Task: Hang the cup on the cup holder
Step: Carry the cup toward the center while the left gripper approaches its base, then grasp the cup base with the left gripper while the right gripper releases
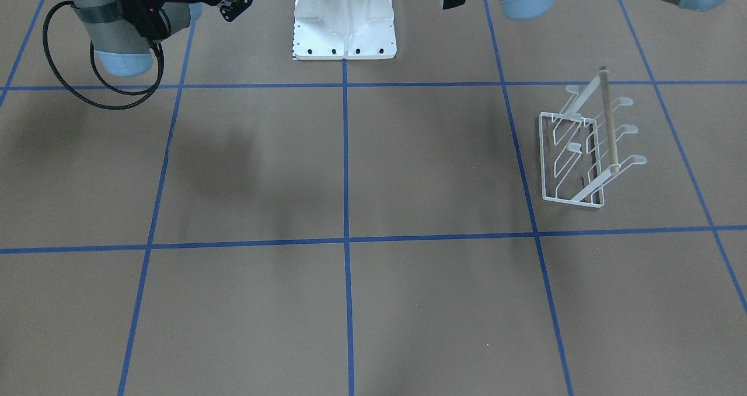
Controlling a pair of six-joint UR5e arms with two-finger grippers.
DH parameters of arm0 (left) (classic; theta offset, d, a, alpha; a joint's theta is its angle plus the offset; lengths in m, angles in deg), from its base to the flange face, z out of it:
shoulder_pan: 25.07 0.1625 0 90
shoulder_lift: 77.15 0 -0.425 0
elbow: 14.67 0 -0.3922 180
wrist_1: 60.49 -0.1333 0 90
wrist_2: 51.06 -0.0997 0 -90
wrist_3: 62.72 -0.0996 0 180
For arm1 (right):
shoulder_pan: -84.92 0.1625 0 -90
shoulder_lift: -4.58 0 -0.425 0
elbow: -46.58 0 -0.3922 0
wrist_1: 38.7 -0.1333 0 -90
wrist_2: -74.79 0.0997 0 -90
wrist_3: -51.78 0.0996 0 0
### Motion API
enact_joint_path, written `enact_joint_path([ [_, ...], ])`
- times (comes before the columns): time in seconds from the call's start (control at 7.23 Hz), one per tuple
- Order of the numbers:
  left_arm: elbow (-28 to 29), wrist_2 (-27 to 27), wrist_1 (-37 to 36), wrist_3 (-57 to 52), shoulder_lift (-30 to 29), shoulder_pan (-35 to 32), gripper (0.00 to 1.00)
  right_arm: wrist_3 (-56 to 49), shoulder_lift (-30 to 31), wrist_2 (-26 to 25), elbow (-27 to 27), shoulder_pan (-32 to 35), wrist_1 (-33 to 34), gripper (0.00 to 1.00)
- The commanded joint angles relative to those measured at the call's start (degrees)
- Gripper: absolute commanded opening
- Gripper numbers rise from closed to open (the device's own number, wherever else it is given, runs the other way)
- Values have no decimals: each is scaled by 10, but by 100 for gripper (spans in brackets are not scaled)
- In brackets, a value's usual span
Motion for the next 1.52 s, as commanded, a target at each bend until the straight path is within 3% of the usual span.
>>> enact_joint_path([
  [0.0,-2,0,-1,4,0,4,98,0,0,-1,1,-1,0,0],
  [0.28,-2,0,-1,8,0,6,91,0,-1,-1,1,-1,0,0],
  [0.42,-3,-1,-1,45,0,10,42,0,-1,-10,1,-1,0,0],
  [0.55,-6,-1,-3,83,0,10,0,1,-1,-18,1,-6,0,93],
  [0.69,-10,-1,-1,84,0,10,0,2,-1,-26,1,-9,0,100],
  [1.38,-14,-2,-2,74,7,3,0,-6,13,-39,-1,-8,-1,100],
])
